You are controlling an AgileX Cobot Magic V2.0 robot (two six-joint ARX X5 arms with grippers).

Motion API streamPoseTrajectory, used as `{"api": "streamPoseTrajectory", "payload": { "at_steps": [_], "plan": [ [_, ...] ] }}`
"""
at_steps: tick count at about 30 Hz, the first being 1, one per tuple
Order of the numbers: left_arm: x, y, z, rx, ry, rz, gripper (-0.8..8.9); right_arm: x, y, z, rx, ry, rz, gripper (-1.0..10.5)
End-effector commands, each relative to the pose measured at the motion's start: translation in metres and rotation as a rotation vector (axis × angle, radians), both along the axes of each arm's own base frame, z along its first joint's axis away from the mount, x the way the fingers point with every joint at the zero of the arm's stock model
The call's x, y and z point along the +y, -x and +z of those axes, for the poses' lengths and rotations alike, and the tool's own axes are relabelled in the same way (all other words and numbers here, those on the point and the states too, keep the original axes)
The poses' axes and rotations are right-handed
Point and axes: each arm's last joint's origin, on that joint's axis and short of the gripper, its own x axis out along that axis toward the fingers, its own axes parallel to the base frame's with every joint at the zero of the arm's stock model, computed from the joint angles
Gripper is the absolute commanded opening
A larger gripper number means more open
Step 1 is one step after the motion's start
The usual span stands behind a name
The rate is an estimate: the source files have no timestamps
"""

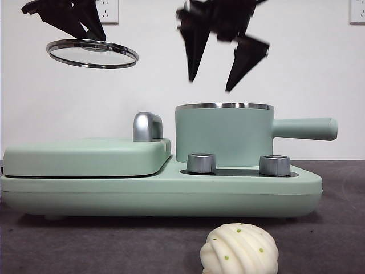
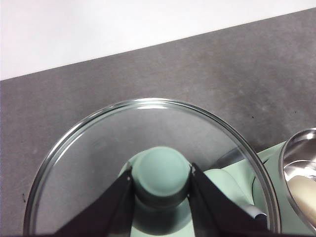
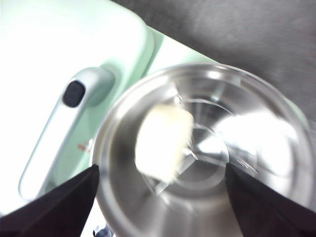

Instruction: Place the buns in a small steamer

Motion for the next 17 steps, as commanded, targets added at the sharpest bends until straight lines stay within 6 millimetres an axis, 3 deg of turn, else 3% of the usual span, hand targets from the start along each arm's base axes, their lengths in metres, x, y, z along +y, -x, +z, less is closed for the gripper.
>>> {"api": "streamPoseTrajectory", "payload": {
  "at_steps": [1, 9, 17],
  "plan": [
    [-0.001, 0.001, 0.012, -0.053, 0.014, -0.004, 0.07, -0.005, 0.009, 0.013, -0.009, 0.084, -0.012, 4.1],
    [-0.001, 0.001, 0.012, -0.053, 0.014, -0.004, 0.07, -0.025, 0.062, 0.043, -0.056, 0.077, 0.006, 4.1],
    [-0.001, 0.001, 0.011, -0.046, 0.013, -0.004, 0.07, -0.045, 0.149, 0.026, 0.000, 0.114, 0.114, 4.1]
  ]
}}
